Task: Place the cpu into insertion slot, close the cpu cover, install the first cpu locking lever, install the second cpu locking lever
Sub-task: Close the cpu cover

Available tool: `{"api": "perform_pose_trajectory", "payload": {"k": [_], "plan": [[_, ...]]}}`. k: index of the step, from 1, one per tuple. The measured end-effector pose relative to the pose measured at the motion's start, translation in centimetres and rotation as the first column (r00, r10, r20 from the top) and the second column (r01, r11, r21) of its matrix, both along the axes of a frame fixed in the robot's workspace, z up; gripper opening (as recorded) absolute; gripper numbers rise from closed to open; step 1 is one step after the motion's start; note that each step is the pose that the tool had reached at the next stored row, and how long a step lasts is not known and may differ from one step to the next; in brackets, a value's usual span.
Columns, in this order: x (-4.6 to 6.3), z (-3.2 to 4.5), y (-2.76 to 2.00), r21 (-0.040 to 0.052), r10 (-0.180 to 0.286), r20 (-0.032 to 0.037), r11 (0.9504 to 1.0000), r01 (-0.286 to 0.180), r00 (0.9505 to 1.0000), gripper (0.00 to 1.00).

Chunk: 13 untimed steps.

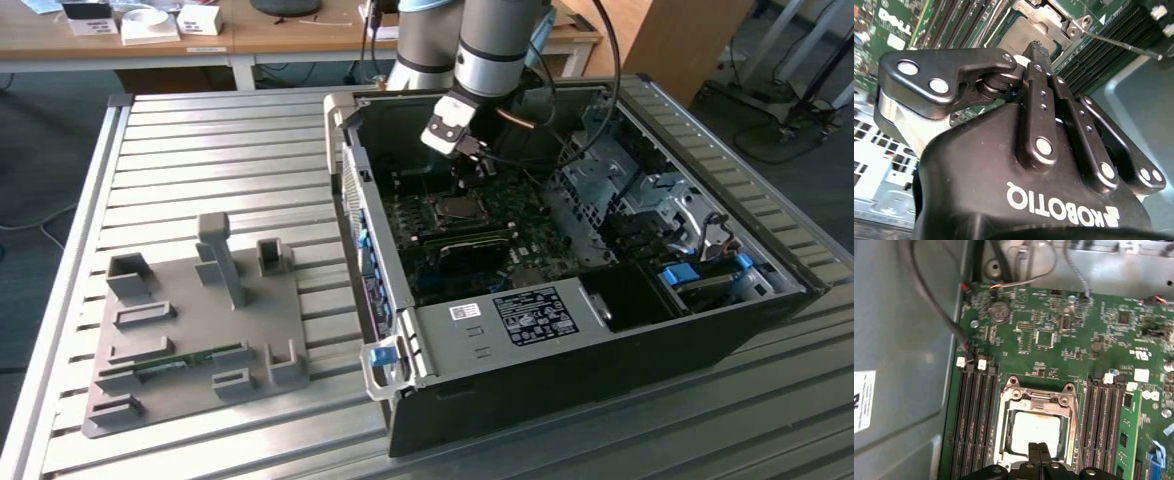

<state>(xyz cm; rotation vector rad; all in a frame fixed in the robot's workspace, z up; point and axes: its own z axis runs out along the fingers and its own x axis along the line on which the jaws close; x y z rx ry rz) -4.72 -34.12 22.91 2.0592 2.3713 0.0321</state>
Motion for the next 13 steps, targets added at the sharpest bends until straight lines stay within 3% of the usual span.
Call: {"api": "perform_pose_trajectory", "payload": {"k": [7, 13], "plan": [[0.0, -0.04, 0.0, 0.0, 0.116, 0.0, 0.9932, -0.116, 0.9932, 0.11], [0.0, -0.04, 0.0, 0.0, 0.119, 0.0, 0.9928, -0.119, 0.9928, 0.11]]}}
